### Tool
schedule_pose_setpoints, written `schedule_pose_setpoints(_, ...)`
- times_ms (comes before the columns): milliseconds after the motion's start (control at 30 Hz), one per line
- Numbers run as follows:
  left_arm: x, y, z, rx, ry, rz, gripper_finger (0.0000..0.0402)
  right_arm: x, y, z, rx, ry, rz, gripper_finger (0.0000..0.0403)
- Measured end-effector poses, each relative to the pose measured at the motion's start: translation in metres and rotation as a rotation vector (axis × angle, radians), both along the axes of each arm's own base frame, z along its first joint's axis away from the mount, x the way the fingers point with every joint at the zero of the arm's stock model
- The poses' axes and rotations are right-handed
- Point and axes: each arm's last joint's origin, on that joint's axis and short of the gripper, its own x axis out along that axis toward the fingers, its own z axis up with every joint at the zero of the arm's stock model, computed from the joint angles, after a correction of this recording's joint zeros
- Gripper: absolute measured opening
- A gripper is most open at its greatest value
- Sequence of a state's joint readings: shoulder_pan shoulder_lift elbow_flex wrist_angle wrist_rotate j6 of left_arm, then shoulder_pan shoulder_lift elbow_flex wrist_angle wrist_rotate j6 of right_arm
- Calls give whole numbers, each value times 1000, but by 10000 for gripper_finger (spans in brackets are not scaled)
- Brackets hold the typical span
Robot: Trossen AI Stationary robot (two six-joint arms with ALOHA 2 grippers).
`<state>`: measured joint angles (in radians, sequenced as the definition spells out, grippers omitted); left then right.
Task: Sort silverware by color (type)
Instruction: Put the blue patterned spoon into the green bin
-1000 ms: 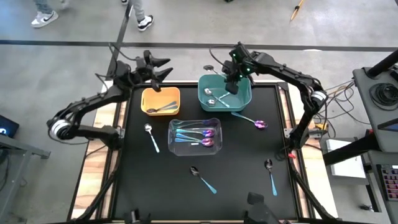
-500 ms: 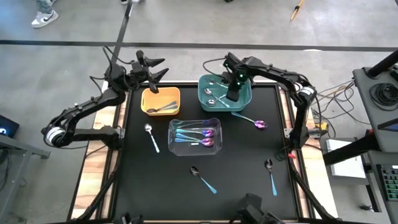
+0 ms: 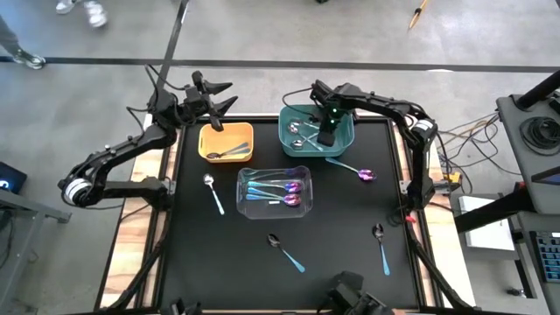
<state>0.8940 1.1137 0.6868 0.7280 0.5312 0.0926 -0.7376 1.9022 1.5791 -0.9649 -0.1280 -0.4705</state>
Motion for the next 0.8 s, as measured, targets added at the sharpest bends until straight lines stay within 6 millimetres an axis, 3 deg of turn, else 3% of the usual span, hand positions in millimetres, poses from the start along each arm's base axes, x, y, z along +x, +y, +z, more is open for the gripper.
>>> schedule_pose_setpoints(533, 0, 0, 0, -2, 2, 0, 194, 2, -2, 2, -25, -24, 12, 44)
schedule_pose_setpoints(800, 0, 1, -2, -21, 13, 0, 194, 5, -5, 26, -44, -69, -52, 43)
